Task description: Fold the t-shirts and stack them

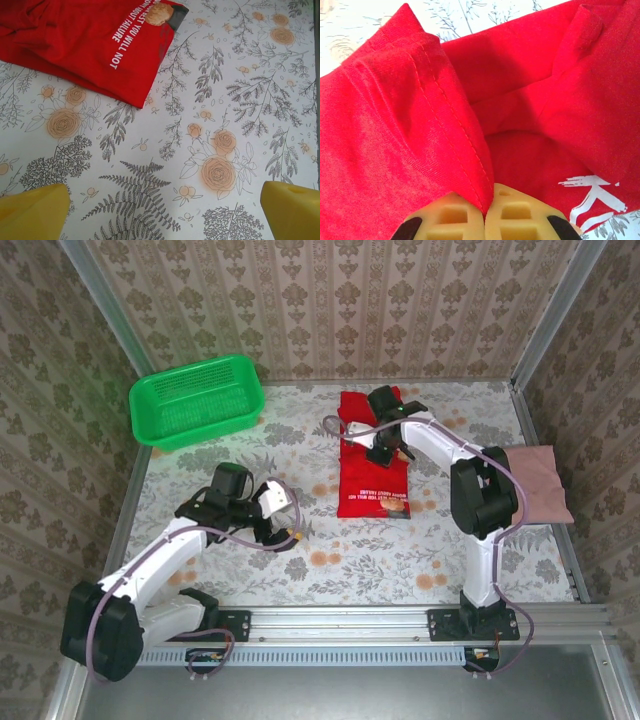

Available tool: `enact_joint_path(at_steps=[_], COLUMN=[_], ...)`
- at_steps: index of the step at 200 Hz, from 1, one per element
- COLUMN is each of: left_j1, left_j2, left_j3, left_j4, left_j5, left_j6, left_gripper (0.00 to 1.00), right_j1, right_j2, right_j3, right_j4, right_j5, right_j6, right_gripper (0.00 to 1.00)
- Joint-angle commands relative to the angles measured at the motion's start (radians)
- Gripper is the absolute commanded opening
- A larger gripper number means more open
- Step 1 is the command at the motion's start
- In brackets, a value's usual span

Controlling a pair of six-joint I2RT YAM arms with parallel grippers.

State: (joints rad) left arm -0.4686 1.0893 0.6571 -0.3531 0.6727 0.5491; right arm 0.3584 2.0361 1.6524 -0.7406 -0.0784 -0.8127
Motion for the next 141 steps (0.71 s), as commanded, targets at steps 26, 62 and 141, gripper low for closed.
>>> enact_joint_path(at_steps=[26,62,141], left_j1=[0.003,0.001,-0.030], left_j2=[0.030,0.069,0.179], left_j3=[0.054,0.075,0.138], left_j4=[0.007,0.030,0.150], left_j5=[0.011,0.007,-0.022], left_j6=[-0.009,-0.007,-0.140], left_gripper=[1.00,1.00,1.00], right_j1=[-0.012,-0.012,-0.016], right_j2=[0.078,0.116,0.008], right_j3=[0.084,0.099,0.032], right_j4=[0.045,0.078,0.230], right_j5=[-0.008,0.017,0.120], right_j6=[-0.004,0.016,0.113], right_gripper=[0.00,0.00,0.70])
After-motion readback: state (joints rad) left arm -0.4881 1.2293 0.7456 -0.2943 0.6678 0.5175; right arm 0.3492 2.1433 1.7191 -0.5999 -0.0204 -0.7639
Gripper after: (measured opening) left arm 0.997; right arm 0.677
